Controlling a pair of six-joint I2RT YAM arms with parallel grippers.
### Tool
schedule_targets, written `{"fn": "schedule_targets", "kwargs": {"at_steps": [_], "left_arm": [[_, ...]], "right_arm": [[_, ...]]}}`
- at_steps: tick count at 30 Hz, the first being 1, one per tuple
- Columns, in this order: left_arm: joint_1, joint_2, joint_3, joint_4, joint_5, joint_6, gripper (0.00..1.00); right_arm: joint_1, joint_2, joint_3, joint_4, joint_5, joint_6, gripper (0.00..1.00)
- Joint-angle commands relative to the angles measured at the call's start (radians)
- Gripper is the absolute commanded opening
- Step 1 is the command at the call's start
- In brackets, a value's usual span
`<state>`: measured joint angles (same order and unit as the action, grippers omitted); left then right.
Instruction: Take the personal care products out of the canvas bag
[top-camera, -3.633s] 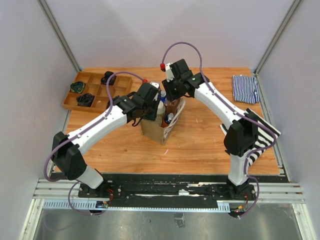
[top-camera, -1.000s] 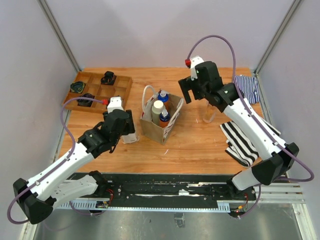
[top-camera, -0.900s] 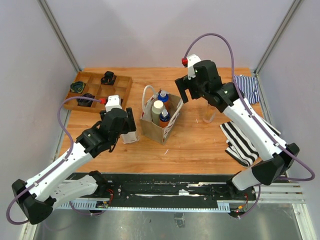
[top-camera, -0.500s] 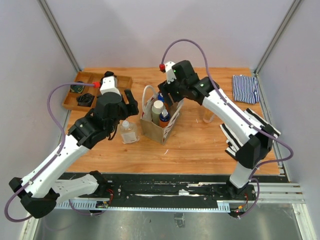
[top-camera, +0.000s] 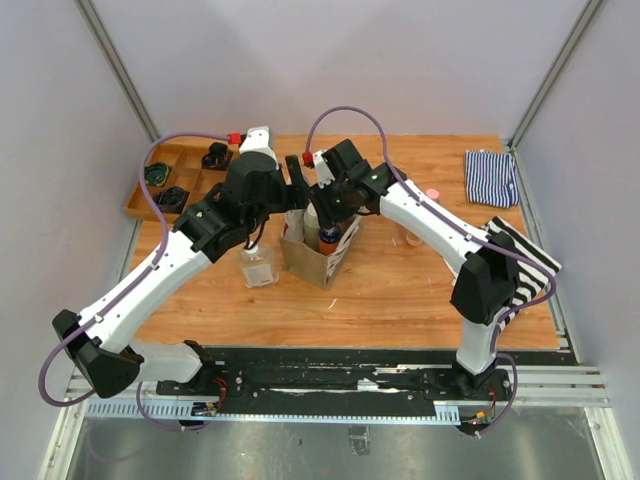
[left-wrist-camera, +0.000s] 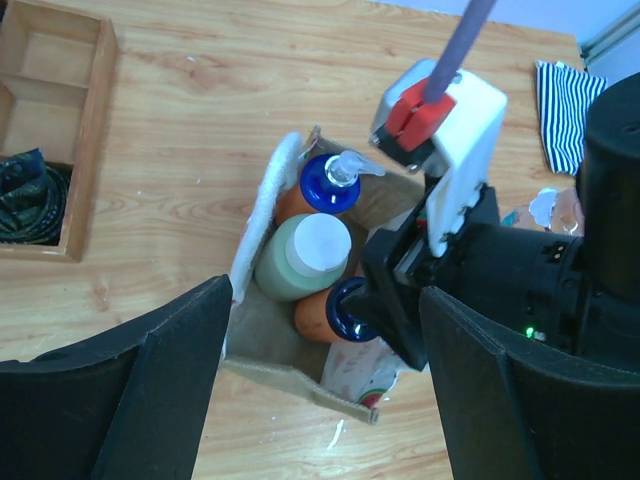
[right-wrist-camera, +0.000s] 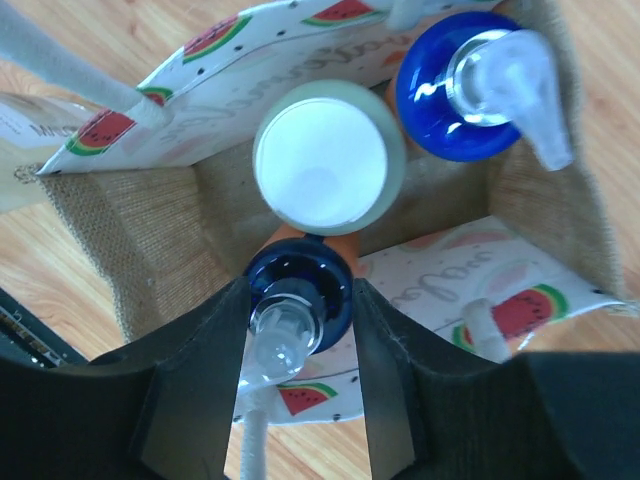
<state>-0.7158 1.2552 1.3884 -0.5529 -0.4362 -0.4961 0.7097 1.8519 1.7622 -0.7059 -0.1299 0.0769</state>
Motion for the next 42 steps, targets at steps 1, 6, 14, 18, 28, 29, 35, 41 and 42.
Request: {"fn": "schedule_targets", "kwargs": {"at_steps": [1,6,14,18,28,29,35,41,42], "left_arm": [[-0.005,0.016,0.040,0.035,0.023,0.014,0.81],[-0.005,0.016,0.039,0.045,0.026,0.019,0.82],[-0.005,0.039,0.013,0.068,0.053,0.009,0.82],[-0.006,0.052,0.006,0.070,0.057,0.007,0.82],[-0.005,0.070,0.000,0.083,0.067,0.005,0.82],[-0.005,0.071,0.001,0.086,0.068,0.006,0.82],[-0.005,0.081,-0.001,0.089,0.076,0.008,0.82],[-0.005,0.075,-0.009,0.095,0.076,0.011,0.82],[-0.005,0.075,-0.009,0.095,0.077,0.011,0.82]], "right_arm": [[0.033,0.013,-0.031,-0.012,-0.034,0.038,0.48],[0.044,0.000,-0.059,-0.018,-0.029,0.049,0.48],[0.045,-0.013,-0.078,-0.046,0.011,0.053,0.08],[0.045,-0.010,-0.050,-0.093,0.038,0.049,0.29],[0.046,-0.012,-0.047,-0.112,0.048,0.039,0.29],[0.046,-0.010,-0.044,-0.110,0.049,0.038,0.22],[0.045,0.002,-0.013,-0.105,0.056,0.034,0.47],[0.045,0.018,0.004,-0.104,0.049,0.037,0.57],[0.045,0.019,0.008,-0.104,0.049,0.037,0.57]]}}
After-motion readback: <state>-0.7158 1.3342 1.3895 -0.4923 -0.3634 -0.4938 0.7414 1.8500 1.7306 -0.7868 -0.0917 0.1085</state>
